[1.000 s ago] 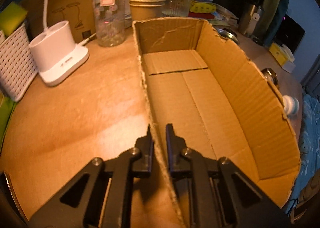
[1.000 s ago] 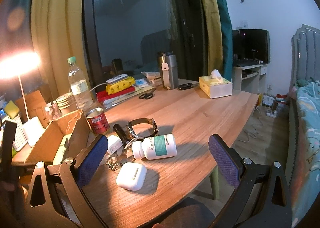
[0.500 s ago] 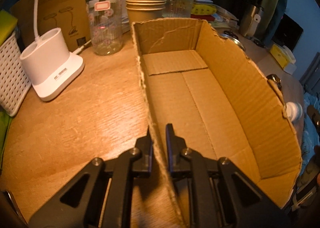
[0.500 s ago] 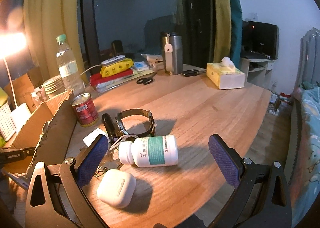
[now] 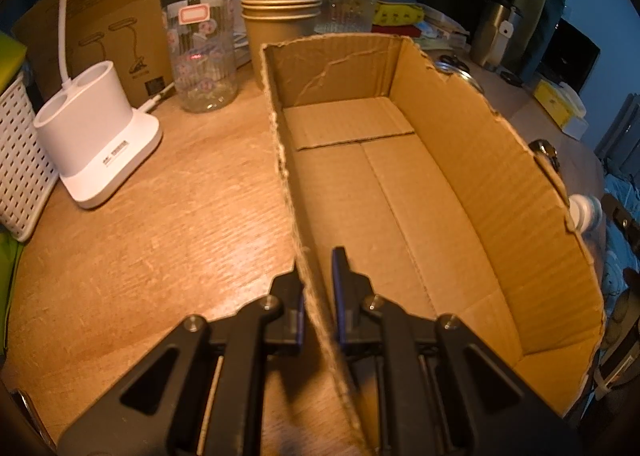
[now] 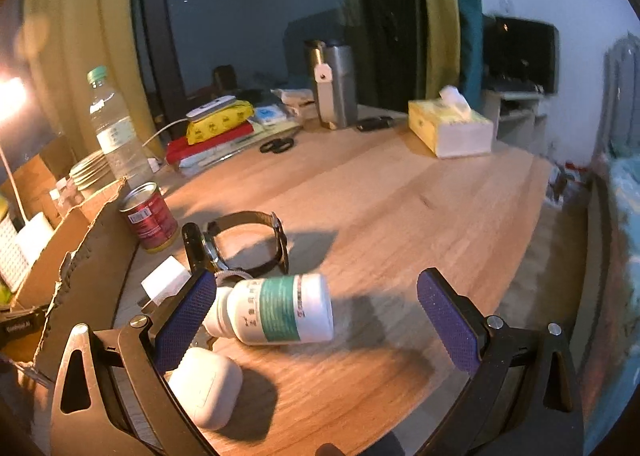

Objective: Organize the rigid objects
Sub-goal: 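Clamp the cardboard box wall with the left tool while the right tool approaches the earbud case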

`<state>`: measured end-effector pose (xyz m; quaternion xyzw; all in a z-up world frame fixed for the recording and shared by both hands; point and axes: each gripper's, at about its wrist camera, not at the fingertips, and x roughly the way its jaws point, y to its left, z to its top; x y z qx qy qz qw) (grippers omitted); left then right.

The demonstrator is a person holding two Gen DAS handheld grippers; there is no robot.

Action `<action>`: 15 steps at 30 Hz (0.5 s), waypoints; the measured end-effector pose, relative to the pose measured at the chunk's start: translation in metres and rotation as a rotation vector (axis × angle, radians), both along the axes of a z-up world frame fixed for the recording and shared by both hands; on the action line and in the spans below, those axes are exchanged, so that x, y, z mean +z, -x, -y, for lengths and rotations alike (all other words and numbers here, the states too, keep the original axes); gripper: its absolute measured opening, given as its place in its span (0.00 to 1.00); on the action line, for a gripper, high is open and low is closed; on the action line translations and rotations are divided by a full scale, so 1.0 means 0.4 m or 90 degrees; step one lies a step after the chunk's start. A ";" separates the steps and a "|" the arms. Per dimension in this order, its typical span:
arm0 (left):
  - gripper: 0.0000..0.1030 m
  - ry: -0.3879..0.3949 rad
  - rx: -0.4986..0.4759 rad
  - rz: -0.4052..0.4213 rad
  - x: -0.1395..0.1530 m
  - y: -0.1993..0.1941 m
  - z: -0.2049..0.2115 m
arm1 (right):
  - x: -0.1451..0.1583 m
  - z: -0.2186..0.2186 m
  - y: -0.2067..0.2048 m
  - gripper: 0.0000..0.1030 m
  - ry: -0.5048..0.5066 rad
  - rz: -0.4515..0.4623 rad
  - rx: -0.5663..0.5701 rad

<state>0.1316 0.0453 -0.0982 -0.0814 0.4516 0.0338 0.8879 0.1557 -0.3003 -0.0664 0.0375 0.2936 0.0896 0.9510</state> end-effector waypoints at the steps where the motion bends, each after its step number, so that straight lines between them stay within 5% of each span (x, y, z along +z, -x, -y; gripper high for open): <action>1: 0.11 -0.001 -0.001 0.000 0.000 0.000 0.000 | -0.002 -0.009 0.011 0.99 0.005 -0.006 0.009; 15: 0.11 -0.006 0.003 0.023 0.023 0.032 0.009 | -0.051 -0.147 0.092 0.94 0.112 -0.032 0.083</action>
